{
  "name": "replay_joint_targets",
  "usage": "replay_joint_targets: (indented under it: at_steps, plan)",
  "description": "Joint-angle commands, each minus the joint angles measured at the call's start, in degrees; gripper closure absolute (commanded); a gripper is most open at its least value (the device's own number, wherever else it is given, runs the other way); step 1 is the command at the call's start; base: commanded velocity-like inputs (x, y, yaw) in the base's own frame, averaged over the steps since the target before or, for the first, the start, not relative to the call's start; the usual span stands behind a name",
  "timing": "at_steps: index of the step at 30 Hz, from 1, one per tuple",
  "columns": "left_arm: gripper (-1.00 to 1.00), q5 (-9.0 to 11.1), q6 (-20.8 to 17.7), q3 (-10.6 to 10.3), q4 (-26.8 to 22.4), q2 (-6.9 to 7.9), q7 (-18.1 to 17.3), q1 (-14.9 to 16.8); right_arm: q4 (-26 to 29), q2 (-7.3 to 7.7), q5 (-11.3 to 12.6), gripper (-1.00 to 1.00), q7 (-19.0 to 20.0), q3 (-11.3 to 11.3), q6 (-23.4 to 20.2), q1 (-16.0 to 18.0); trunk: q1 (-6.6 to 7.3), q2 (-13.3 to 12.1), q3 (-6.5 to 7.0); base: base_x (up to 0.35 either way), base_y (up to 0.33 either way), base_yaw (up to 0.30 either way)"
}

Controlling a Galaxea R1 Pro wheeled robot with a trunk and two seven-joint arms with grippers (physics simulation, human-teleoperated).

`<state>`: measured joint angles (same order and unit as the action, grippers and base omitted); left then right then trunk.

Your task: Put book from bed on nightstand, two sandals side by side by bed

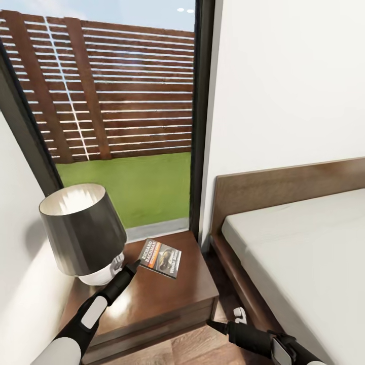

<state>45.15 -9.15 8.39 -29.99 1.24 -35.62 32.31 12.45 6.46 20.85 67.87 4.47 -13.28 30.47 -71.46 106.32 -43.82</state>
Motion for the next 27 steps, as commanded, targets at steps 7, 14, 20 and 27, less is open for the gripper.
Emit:
replay_joint_targets:
  at_steps: [7,14,20,27]
  plan:
    - [1.00,0.6,-0.6,0.1,0.0,0.13,-0.2,0.0,0.0,0.01,0.6,-1.00,0.1,0.5,-0.5,0.0,-0.01,0.0,-0.05,0.094,0.000,0.000]
    - [1.00,0.6,-0.6,0.2,0.0,0.16,-0.2,0.0,0.0,-0.04,0.6,-1.00,0.1,0.4,-0.3,0.0,-0.01,0.0,-0.05,0.015,0.000,0.000]
    - [1.00,0.6,-0.6,0.2,0.0,0.16,-0.2,0.0,0.0,-0.04,0.6,-1.00,0.1,0.4,-0.5,0.0,-0.01,0.0,-0.05,0.002,0.000,0.000]
    - [1.00,0.6,-0.6,0.2,0.0,0.16,-0.2,0.0,0.0,-0.04,0.6,-1.00,0.1,0.4,-0.6,0.0,-0.01,0.0,-0.05,0.000,0.000,0.000]
